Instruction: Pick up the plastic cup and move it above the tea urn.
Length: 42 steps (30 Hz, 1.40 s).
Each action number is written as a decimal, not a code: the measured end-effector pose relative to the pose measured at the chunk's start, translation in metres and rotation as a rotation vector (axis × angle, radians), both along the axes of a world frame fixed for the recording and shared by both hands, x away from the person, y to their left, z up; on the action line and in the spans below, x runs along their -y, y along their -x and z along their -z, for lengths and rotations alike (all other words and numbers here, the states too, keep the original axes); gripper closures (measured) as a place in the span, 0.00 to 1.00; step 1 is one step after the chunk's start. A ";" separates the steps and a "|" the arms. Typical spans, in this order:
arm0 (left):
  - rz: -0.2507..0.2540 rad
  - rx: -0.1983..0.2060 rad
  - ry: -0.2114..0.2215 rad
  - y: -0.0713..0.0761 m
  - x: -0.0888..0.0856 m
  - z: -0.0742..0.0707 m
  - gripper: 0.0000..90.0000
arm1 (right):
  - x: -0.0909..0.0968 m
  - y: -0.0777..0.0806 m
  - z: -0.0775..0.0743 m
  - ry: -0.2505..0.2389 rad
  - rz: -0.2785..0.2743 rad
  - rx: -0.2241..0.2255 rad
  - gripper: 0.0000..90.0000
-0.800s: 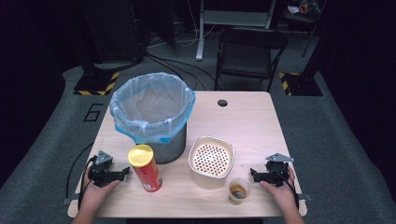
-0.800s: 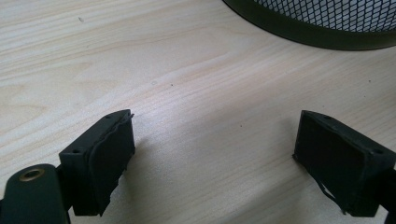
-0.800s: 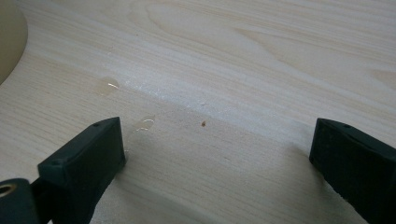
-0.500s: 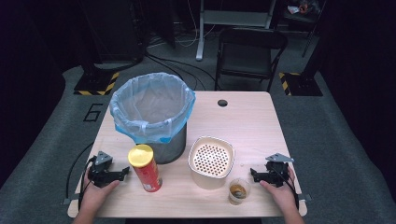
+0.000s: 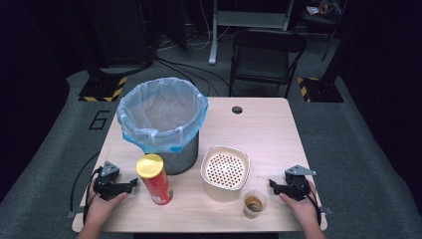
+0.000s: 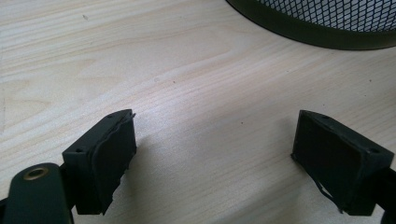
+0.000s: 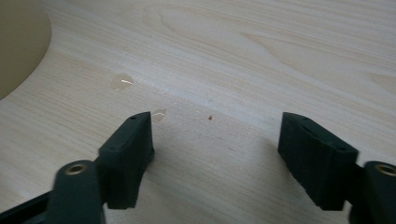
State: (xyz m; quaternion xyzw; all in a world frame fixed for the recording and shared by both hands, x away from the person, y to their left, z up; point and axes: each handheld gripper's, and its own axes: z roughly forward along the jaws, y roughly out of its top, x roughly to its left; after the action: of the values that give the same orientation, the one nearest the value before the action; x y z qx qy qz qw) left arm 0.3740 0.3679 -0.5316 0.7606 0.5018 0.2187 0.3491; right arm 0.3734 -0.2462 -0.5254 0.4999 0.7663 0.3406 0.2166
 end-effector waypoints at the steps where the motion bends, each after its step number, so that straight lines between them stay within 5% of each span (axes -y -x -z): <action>1: 0.000 0.000 0.000 0.000 0.000 0.000 0.15 | 0.000 0.000 0.000 0.000 0.000 0.000 0.31; 4: 0.001 -0.001 0.000 0.000 0.000 0.000 0.15 | -0.001 0.002 -0.004 -0.012 -0.016 -0.021 0.41; 10: 0.001 0.000 0.000 0.000 0.000 0.000 0.15 | -0.005 0.007 -0.012 -0.055 -0.022 -0.051 0.44; 32: 0.001 -0.001 -0.001 0.000 0.000 0.000 0.15 | -0.036 0.045 -0.088 -0.097 -0.147 0.024 0.26; 42: 0.000 0.000 -0.001 0.000 0.000 0.000 0.15 | -0.064 0.072 -0.095 -0.119 -0.205 0.031 0.08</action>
State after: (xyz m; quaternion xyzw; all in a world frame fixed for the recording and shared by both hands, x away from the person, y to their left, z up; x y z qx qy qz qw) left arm 0.3740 0.3677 -0.5316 0.7608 0.5017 0.2186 0.3488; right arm 0.3012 -0.1823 -0.4304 0.4254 0.7884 0.4136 0.1625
